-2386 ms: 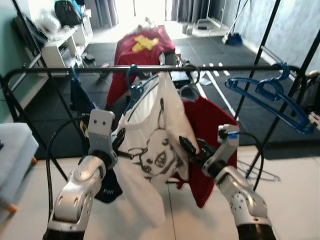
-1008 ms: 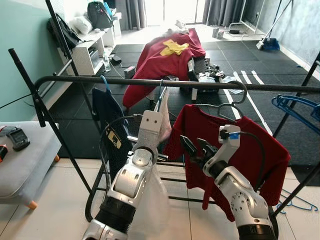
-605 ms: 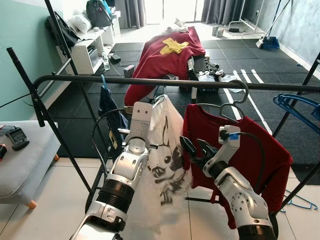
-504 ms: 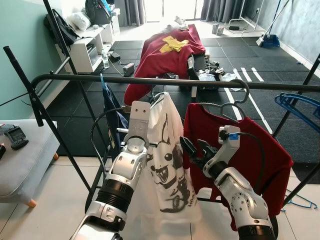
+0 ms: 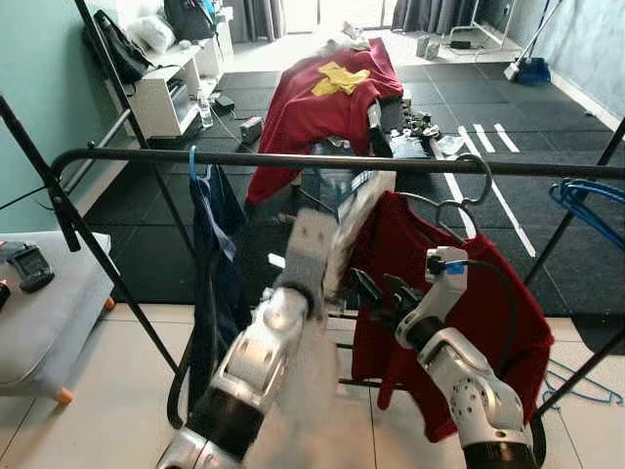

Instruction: Hang hanger

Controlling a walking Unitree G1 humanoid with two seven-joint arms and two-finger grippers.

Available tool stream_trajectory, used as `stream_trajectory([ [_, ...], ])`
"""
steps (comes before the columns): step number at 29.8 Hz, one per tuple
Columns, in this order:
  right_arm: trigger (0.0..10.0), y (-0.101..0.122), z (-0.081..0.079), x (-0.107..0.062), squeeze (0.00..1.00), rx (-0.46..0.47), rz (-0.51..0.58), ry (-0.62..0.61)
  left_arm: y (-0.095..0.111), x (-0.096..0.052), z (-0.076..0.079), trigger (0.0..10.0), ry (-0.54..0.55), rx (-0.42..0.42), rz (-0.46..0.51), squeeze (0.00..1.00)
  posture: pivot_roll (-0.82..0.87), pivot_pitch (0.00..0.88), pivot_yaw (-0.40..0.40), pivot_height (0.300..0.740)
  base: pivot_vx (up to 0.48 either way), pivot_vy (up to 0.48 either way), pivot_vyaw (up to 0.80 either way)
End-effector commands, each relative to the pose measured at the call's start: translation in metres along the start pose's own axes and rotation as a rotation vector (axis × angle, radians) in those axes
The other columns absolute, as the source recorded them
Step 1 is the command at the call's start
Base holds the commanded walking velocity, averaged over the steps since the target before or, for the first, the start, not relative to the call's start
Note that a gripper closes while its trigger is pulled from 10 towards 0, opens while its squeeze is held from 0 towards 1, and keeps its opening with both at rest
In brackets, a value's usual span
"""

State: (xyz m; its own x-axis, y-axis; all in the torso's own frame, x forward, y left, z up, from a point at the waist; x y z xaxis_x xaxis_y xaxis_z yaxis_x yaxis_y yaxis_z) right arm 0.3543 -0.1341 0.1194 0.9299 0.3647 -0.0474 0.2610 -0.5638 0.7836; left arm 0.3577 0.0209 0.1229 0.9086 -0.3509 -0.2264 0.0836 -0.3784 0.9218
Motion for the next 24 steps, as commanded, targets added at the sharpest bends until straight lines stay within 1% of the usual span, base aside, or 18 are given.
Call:
stream_trajectory([
  [1, 10.0, -0.004, -0.003, 0.000, 0.00, 0.011, -0.013, 0.007, -0.003, -0.008, -0.003, 10.0, -0.026, 0.024, 0.010, 0.00, -0.15, 0.078, 0.054, 0.740, 0.000, 0.000, 0.00],
  [3, 10.0, -0.004, -0.004, 0.000, 0.00, 0.012, -0.014, 0.008, -0.016, -0.016, -0.014, 10.0, -0.003, -0.015, -0.012, 0.00, -0.15, 0.078, 0.056, 0.740, 0.000, 0.000, 0.00],
  [4, 10.0, -0.004, -0.004, 0.000, 0.00, 0.012, -0.014, 0.008, -0.016, -0.016, -0.014, 10.0, -0.003, -0.015, -0.012, 0.00, -0.15, 0.078, 0.056, 0.740, 0.000, 0.000, 0.00],
  [6, 10.0, -0.004, -0.003, 0.000, 0.00, 0.014, -0.013, 0.008, -0.020, -0.029, -0.027, 10.0, 0.020, -0.036, 0.015, 0.00, -0.14, 0.078, 0.057, 0.740, 0.000, 0.000, 0.00],
  [8, 10.0, -0.004, -0.003, 0.000, 0.00, 0.016, -0.013, 0.008, -0.017, -0.039, -0.034, 10.0, 0.034, -0.025, 0.059, 0.00, -0.14, 0.078, 0.056, 0.740, 0.000, 0.000, 0.00],
  [9, 10.0, -0.004, -0.003, 0.000, 0.00, 0.018, -0.013, 0.009, -0.009, -0.042, -0.039, 10.0, 0.050, -0.033, 0.102, 0.00, -0.13, 0.075, 0.052, 0.740, 0.000, 0.000, 0.00],
  [11, 10.0, -0.004, -0.003, 0.001, 0.00, 0.021, -0.014, 0.010, 0.001, -0.045, -0.044, 10.0, 0.069, -0.043, 0.152, 0.00, -0.13, 0.074, 0.052, 0.740, 0.000, 0.000, 0.00],
  [14, 10.0, -0.005, -0.004, 0.003, 0.00, 0.021, -0.017, 0.013, 0.016, -0.043, -0.055, 10.0, 0.142, -0.080, 0.192, 0.00, -0.13, 0.067, 0.052, 0.740, 0.000, 0.000, 0.00],
  [15, 10.0, -0.005, -0.004, 0.003, 0.00, 0.021, -0.017, 0.013, 0.016, -0.043, -0.055, 10.0, 0.142, -0.080, 0.192, 0.00, -0.13, 0.067, 0.052, 0.740, 0.000, 0.000, 0.00],
  [17, 10.0, -0.006, -0.005, 0.003, 0.00, 0.021, -0.018, 0.013, 0.028, -0.039, -0.059, 10.0, 0.177, -0.110, 0.220, 0.00, -0.13, 0.062, 0.054, 0.740, 0.000, 0.000, 0.00],
  [18, 10.0, -0.006, -0.005, 0.003, 0.00, 0.021, -0.018, 0.013, 0.028, -0.039, -0.059, 10.0, 0.177, -0.110, 0.220, 0.00, -0.13, 0.062, 0.054, 0.740, 0.000, 0.000, 0.00],
  [20, 10.0, -0.006, -0.005, 0.004, 0.00, 0.020, -0.018, 0.014, 0.038, -0.035, -0.058, 10.0, 0.183, -0.147, 0.242, 0.00, -0.14, 0.059, 0.057, 0.740, 0.000, 0.000, 0.00],
  [22, 10.0, -0.006, -0.005, 0.004, 0.00, 0.019, -0.017, 0.014, 0.036, -0.028, -0.057, 10.0, 0.212, -0.162, 0.201, 0.00, -0.14, 0.055, 0.059, 0.740, 0.000, 0.000, 0.00],
  [23, 10.0, -0.006, -0.005, 0.004, 0.00, 0.019, -0.017, 0.014, 0.036, -0.028, -0.057, 10.0, 0.212, -0.162, 0.201, 0.00, -0.14, 0.055, 0.059, 0.740, 0.000, 0.000, 0.00],
  [24, 10.0, -0.006, -0.005, 0.004, 0.00, 0.019, -0.016, 0.014, 0.031, -0.023, -0.056, 10.0, 0.225, -0.170, 0.155, 0.00, -0.14, 0.055, 0.062, 0.740, 0.000, 0.000, 0.00],
])
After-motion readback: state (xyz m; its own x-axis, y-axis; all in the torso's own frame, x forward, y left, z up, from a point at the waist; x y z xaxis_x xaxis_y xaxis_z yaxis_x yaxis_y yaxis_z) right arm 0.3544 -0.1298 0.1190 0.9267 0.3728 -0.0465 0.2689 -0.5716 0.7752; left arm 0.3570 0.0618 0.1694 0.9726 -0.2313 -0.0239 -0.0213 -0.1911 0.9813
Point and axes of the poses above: a point about 5 cm out from each wrist's last joint towards the gripper, its own x axis pointing out of the wrist towards the gripper, its own y axis along the axis of the wrist's last joint, z = x × y, the point moved 5 cm from there along x, pointing out of the wrist towards the gripper, and after that the axes turned 12 degrees about x, right-handed, at the moved point
